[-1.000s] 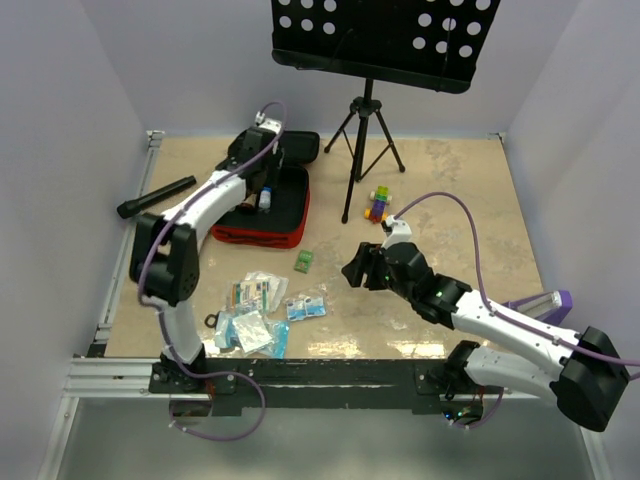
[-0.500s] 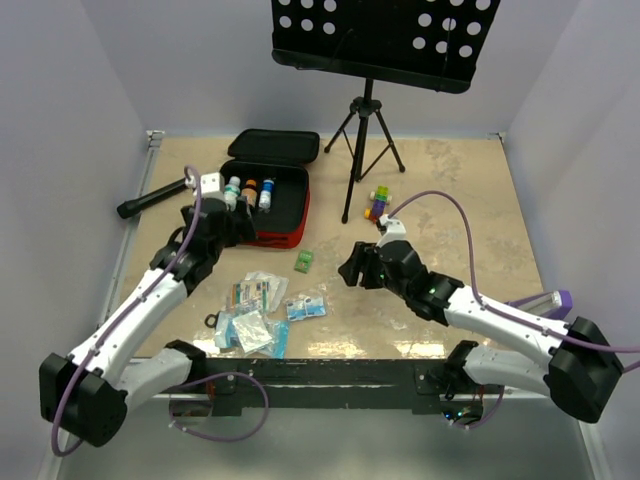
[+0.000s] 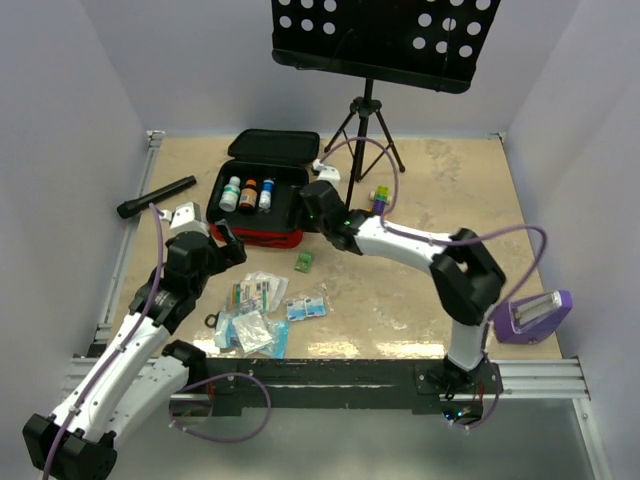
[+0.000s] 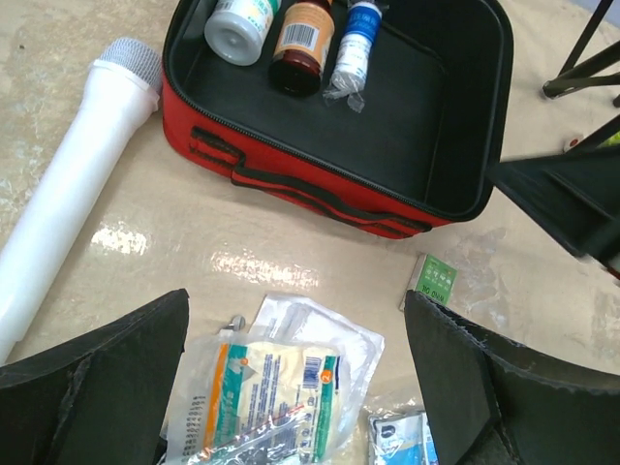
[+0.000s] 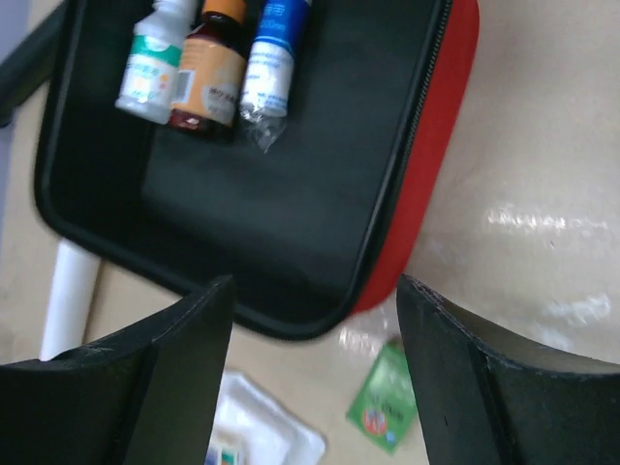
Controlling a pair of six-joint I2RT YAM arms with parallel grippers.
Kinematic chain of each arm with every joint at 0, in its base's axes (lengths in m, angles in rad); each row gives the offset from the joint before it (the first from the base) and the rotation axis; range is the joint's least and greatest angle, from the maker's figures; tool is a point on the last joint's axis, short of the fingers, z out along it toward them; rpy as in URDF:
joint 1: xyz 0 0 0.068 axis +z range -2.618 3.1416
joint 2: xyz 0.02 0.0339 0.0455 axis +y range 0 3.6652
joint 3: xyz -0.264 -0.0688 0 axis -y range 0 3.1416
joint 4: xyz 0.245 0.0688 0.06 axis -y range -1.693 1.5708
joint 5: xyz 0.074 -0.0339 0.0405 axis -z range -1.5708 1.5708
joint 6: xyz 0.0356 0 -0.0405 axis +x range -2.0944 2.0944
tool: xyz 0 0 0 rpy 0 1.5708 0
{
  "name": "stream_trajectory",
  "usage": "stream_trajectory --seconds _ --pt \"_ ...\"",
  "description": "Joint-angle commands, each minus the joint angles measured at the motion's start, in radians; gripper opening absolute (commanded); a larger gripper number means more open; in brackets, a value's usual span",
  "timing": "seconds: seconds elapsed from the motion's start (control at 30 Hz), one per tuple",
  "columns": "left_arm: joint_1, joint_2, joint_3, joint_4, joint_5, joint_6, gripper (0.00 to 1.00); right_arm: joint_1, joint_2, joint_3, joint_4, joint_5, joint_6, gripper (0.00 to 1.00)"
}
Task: Organize the medicine kit
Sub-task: Move the medicine box to the center of the board.
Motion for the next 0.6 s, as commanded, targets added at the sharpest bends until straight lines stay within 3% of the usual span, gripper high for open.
stream_trajectory --seconds 0.0,0.13,0.27,0.37,0.57 --pt "-0.001 -0.007 -0.021 -0.044 -0.003 -0.047 0.97 -0.002 0.196 0.214 -0.121 0.084 0.010 0.70" --pt "-0.001 -0.013 -0.012 -0.058 -0.003 -0.060 0.97 -0.005 0.272 0.267 -0.148 0.111 -0.007 0.68" --pt "-0.001 -0.007 -0.017 -0.040 0.008 -0.053 0.97 -0.008 0.287 0.252 -0.137 0.131 -0.051 0.51" --pt "-0.001 0.015 -0.026 -0.026 0.025 -0.061 0.97 -0.008 0.261 0.201 -0.118 0.145 -0.067 0.40" --pt "-0.001 0.042 -0.060 0.019 0.057 -0.084 0.97 -0.008 0.160 0.055 -0.071 0.157 -0.082 0.32"
